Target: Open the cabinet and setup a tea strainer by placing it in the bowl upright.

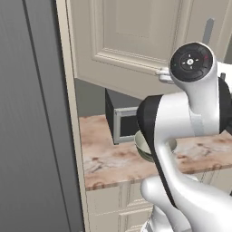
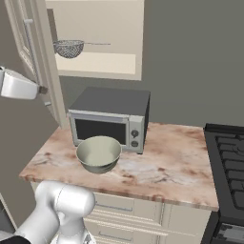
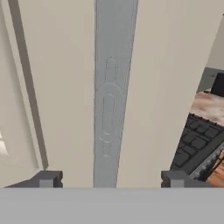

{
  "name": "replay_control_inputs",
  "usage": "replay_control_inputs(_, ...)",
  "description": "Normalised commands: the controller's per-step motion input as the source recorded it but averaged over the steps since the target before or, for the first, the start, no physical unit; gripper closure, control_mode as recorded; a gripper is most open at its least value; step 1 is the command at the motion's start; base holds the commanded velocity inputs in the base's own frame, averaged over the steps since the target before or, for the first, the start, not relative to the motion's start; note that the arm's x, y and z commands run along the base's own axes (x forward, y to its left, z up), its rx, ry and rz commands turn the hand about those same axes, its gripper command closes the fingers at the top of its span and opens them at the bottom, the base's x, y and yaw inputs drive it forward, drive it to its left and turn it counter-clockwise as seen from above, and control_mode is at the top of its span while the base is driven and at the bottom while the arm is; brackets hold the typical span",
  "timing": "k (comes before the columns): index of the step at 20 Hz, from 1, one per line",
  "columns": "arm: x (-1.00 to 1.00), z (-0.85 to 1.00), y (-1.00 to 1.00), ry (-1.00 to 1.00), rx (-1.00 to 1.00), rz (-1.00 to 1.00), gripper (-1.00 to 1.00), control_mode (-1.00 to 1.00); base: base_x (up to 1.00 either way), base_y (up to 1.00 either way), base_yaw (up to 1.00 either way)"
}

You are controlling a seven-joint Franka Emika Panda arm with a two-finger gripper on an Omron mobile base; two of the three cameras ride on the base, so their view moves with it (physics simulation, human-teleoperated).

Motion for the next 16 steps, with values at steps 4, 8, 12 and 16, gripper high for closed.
replay_control_inputs(4, -0.65, 0.17, -0.1, -0.02, 0.01, -0.03, -1.0, -1.0, 0.0, 0.0, 0.0)
replay_control_inputs(8, -0.92, 0.25, -0.34, -0.08, 0.15, 0.0, -1.0, -1.0, 0.0, 0.0, 0.0)
replay_control_inputs(12, -0.9, 0.2, -0.38, -0.02, 0.19, 0.01, -1.0, -1.0, 0.0, 0.0, 0.0)
replay_control_inputs(16, -0.49, 0.19, -0.73, 0.0, 0.35, 0.09, -1.0, -1.0, 0.0, 0.0, 0.0)
